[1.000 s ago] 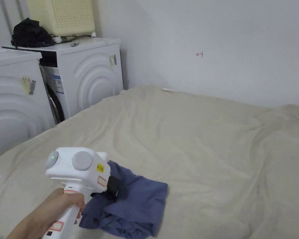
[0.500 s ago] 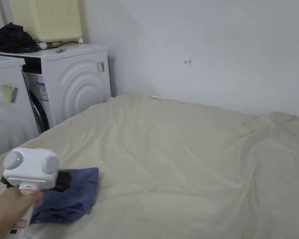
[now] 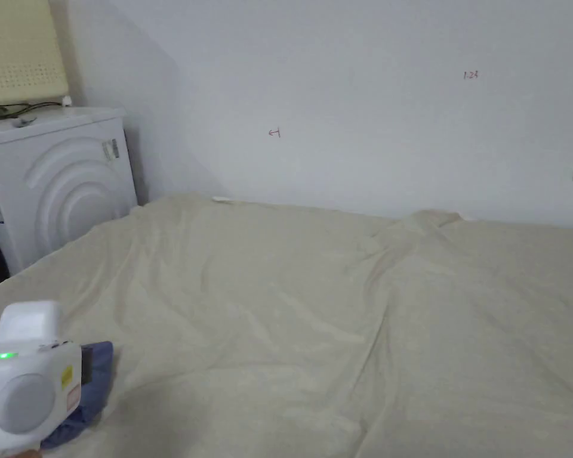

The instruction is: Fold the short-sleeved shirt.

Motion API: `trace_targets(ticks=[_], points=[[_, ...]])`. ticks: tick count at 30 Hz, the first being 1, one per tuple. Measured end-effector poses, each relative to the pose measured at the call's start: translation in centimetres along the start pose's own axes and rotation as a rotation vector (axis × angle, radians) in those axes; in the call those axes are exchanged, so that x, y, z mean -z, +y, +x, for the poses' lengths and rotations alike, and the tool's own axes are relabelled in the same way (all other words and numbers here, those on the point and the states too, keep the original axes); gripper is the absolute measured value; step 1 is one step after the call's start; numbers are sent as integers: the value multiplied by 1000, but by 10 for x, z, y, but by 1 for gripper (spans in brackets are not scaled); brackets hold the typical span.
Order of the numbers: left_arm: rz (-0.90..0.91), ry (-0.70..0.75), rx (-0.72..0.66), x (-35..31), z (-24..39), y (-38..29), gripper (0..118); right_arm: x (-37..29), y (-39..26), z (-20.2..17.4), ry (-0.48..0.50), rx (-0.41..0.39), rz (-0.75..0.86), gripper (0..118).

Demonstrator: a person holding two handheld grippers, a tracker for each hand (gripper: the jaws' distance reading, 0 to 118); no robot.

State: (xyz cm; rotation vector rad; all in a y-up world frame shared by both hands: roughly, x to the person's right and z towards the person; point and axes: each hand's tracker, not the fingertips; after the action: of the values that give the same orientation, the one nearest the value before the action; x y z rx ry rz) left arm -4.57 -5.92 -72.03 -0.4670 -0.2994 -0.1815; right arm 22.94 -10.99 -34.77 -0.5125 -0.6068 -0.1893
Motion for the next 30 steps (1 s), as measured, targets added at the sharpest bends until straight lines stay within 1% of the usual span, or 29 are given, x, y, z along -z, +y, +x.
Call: trace_targets(ticks=[1,3,4,5,6,7,8,10,11,12,13,14,15,16,18,19,21,22,24,25,27,29,30], points=[[13,-47,-23,-12,11,-5,7,-6,2,3,-13,1,17,0],[33,-189,-6,-48,39,-12,5,-18,3,14,-28,-10,67,0],[76,-221,-14,-67,54,-16,5,-24,4,19,-45,-9,88,0],[72,-224,19,-80,68,-20,5,-31,5,24,-54,-5,113,0],[69,-224,21,-92,79,-23,5,-37,7,29,-59,6,122,0],[97,-240,14,-106,90,-29,5,-42,6,36,-64,24,141,0],[125,-267,41,-119,101,-33,4,-49,6,42,-65,39,170,0],[159,-196,82,-143,127,-43,4,-61,6,51,-93,43,201,0],[210,-226,116,-154,136,-46,4,-65,5,54,-117,36,223,0],[213,-253,130,-162,145,-47,4,-69,6,57,-135,30,236,0],[198,-285,122,-171,153,-49,4,-75,6,60,-142,27,251,0],[210,-374,102,-176,158,-50,4,-79,7,64,-146,29,266,0],[197,-400,102,-181,166,-50,4,-82,9,64,-158,35,278,0],[162,-365,138,-188,174,-51,4,-87,10,65,-168,31,301,0],[241,-349,95,-205,185,-55,4,-95,12,67,-203,25,343,0],[241,-336,111,-212,190,-57,4,-100,13,66,-198,26,359,0],[274,-342,90,-224,194,-61,4,-107,13,67,-193,32,378,0],[307,-364,121,-230,196,-63,4,-110,13,67,-195,31,382,0],[354,-295,118,-241,202,-68,4,-114,13,65,-198,23,388,0],[371,-309,135,-246,203,-70,4,-117,11,65,-196,20,393,0],[365,-305,118,-252,206,-70,4,-120,11,63,-191,19,399,0],[344,-343,38,-256,202,-70,4,-121,12,63,-195,26,401,0],[337,-350,28,-258,201,-70,4,-122,12,64,-195,30,408,0]])
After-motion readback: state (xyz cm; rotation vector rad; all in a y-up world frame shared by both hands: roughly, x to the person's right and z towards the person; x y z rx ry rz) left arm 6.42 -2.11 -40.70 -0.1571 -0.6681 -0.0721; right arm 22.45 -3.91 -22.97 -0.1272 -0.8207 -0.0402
